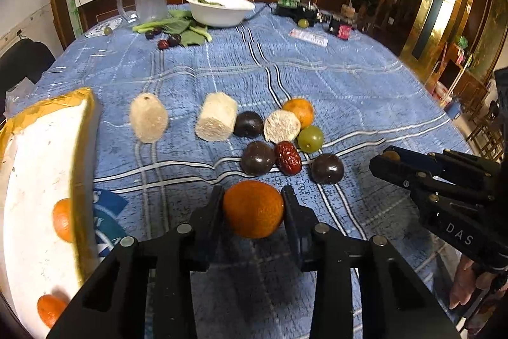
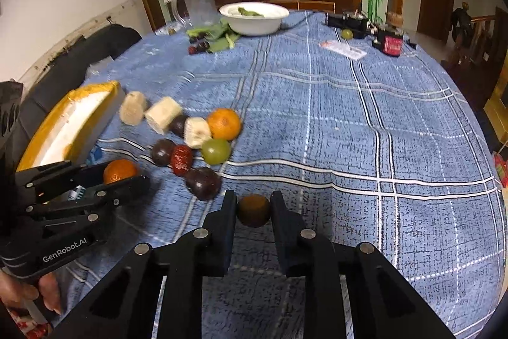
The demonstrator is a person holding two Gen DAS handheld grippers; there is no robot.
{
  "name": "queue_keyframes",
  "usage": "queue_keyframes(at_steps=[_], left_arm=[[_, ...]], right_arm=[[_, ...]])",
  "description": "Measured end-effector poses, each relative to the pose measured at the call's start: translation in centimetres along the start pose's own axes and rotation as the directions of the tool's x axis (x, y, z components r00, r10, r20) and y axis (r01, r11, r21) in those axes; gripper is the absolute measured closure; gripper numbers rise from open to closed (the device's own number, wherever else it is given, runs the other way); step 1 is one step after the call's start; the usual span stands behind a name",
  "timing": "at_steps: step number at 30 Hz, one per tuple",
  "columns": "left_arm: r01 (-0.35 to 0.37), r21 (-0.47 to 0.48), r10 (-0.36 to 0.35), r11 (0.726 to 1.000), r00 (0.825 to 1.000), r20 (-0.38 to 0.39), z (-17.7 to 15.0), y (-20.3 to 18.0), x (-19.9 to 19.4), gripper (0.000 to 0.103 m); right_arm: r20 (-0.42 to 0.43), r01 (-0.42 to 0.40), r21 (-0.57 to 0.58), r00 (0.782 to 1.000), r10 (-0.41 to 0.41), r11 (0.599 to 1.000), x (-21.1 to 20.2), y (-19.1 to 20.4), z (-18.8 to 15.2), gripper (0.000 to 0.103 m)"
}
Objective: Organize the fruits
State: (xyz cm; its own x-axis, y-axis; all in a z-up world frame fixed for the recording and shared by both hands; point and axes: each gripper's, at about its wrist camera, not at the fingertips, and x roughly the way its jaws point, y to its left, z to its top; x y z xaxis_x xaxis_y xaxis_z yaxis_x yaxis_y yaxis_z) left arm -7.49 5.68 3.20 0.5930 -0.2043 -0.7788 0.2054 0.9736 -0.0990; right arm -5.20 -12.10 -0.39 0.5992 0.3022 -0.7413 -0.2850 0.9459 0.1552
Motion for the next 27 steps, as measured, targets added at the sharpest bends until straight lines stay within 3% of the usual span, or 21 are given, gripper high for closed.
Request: queue_keyframes(at_steps=[5, 9, 14, 18, 21, 24, 27], left_arm=[[0.032, -0.097, -0.028, 0.995, 0.999, 0.039, -0.4, 2.8, -2.5, 0.068], [0.014, -0.191, -0.002, 0.981, 0.998, 0.061, -1.0, 6.2, -4.2, 0.068], [-0.053, -0.323, 0.082, 0.945, 0.994, 0.078, -2.1, 11.8, -6.4, 0.068], [-0.143, -0.411, 0.192, 0.9, 0.978, 0.081, -3.4, 16.1, -8.1, 0.068], [-0.169, -0.474, 0.232, 0.864, 0.97, 0.078, -4.5, 19.0, -9.0, 0.068], [-0.221, -0.502, 0.287, 0.836, 0.956, 0.056, -5.1, 20.7, -9.2, 0.068], [-0.285, -0.486, 0.347, 0.826, 0.937, 0.038, -5.5, 21.2, -9.3, 0.068]], right_arm=[[0.045, -0.022, -0.015, 0.999, 0.023, 1.0, -1.9, 1.4, 0.3, 0.08], [0.063, -0.039, -0.051, 0.997, 0.042, 0.998, -3.0, 3.5, 0.6, 0.08], [0.05, -0.105, -0.095, 0.993, 0.11, 0.99, -3.1, 7.0, 1.1, 0.08], [0.016, -0.167, -0.148, 0.985, 0.172, 0.975, -2.3, 10.9, 1.4, 0.08], [-0.007, -0.205, -0.197, 0.978, 0.207, 0.959, -1.6, 14.1, 1.5, 0.079], [-0.028, -0.239, -0.247, 0.97, 0.24, 0.939, -0.9, 17.5, 1.8, 0.079], [-0.052, -0.266, -0.293, 0.964, 0.262, 0.918, 0.2, 20.9, 2.0, 0.079]])
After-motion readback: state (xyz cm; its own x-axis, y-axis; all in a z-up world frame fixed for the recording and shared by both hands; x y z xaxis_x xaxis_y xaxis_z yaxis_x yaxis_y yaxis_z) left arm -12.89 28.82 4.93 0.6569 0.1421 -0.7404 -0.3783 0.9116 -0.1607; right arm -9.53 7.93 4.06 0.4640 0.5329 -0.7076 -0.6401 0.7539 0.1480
